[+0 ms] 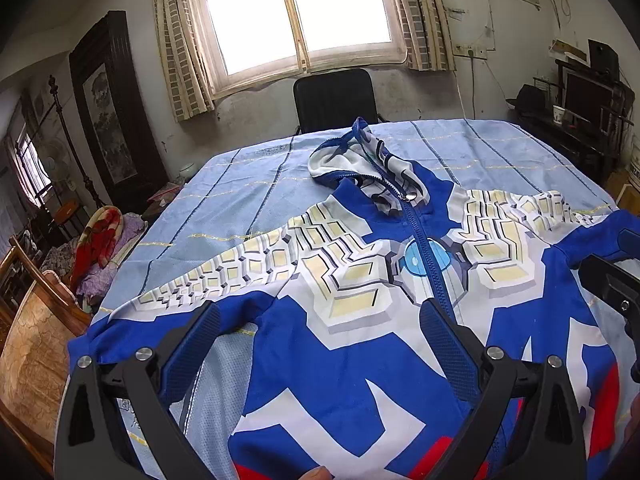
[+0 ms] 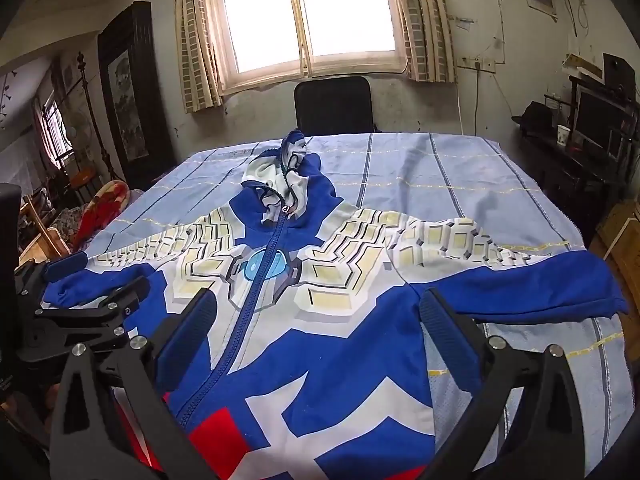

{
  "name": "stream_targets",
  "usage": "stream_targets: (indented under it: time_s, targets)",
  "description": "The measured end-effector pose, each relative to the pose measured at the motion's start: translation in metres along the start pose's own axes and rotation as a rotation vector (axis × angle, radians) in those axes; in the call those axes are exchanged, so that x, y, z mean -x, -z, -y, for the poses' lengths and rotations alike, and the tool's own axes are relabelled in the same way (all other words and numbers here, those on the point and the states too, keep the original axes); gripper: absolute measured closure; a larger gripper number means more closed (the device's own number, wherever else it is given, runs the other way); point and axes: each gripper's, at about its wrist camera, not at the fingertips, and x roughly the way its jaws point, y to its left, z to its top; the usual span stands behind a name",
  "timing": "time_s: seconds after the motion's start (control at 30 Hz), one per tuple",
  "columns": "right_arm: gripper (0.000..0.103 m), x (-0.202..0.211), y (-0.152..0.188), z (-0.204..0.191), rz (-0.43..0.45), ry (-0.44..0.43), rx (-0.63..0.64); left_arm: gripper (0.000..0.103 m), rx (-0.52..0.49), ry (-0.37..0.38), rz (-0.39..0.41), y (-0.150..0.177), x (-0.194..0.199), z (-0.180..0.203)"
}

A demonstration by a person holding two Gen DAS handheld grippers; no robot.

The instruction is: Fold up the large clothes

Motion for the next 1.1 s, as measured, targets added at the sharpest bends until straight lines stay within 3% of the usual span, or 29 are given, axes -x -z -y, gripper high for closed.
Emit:
stream_targets:
  time_s: [1.1]
  targets:
    - [0.004,-0.0012,0.0056,0.0043,-0.003,0.000,-0.002,0.003,-0.006,0.005,-0.007,0.0037,0.0006,0.0024]
